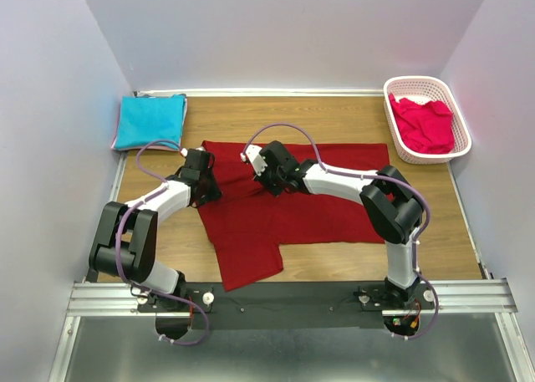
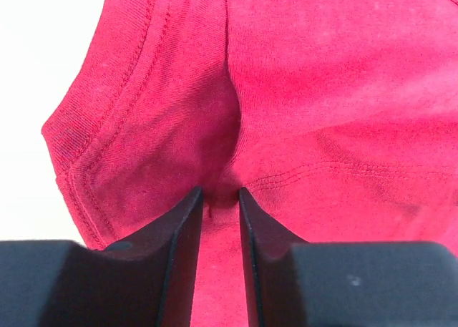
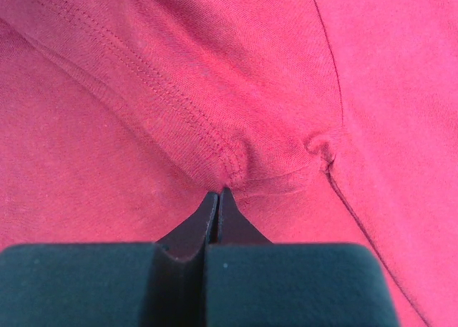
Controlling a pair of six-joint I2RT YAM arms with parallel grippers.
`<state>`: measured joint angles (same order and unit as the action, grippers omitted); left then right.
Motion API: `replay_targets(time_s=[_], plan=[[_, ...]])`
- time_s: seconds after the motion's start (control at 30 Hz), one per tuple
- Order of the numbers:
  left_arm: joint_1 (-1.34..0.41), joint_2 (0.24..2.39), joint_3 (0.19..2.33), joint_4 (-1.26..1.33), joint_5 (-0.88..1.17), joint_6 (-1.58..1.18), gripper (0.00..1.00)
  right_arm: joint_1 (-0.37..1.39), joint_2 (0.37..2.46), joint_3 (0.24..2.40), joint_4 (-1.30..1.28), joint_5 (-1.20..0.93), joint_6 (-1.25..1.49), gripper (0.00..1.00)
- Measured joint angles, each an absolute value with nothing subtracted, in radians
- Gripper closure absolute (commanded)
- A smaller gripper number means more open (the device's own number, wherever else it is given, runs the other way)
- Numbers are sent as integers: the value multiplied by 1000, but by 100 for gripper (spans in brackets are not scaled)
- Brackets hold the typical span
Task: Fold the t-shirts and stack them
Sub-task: Fold the tshirt
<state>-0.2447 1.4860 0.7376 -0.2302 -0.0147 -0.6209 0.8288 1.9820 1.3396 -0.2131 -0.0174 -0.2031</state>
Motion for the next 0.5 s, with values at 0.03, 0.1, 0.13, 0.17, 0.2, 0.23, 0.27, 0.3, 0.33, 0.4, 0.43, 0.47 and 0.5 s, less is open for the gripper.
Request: replay_targets(time_s=[0.03, 0.1, 0.13, 0.17, 0.2, 0.23, 0.27, 0.3, 0.33, 0.4, 0.43, 0.47, 0.5], plan=[[-245, 1486, 738, -230, -14, -620, 67, 829, 1982, 1340, -213, -17, -203, 99], [-246, 1486, 738, -230, -14, -619, 68, 829, 1982, 1340, -213, -17, -203, 99], [-248, 1486, 738, -230, -14, -619, 68, 829, 1982, 1340, -213, -18, -203, 99], [-252, 1486, 738, -230, -14, -619, 68, 829, 1982, 1340, -213, -18, -203, 99], [-255, 1486, 739, -229, -14, -619, 68, 829, 1982, 1340, -213, -17, -203, 99], [-259, 1486, 739, -229, -13, -618, 69, 829, 1982, 1340, -213, -17, -203, 99], [-263, 1487, 739, -229, -13, -619, 69, 829, 1982, 1340, -213, -17, -203, 99], [-265, 1488, 740, -229, -13, -618, 70, 829, 1982, 1340, -213, -17, -203, 99], [-266, 1491, 743, -229, -12, -618, 70, 829, 1982, 1340, -213, -17, -203, 99], [-269, 1493, 746, -230, -11, -618, 71, 829, 1982, 1340, -213, -17, -203, 99], [-271, 1493, 748, -230, -11, -618, 72, 829, 1982, 1340, -213, -17, -203, 99], [-271, 1493, 751, -234, -11, -618, 73, 829, 1982, 1340, -213, -17, -204, 99], [-272, 1493, 756, -238, -12, -619, 74, 829, 1982, 1340, -213, -17, -204, 99]])
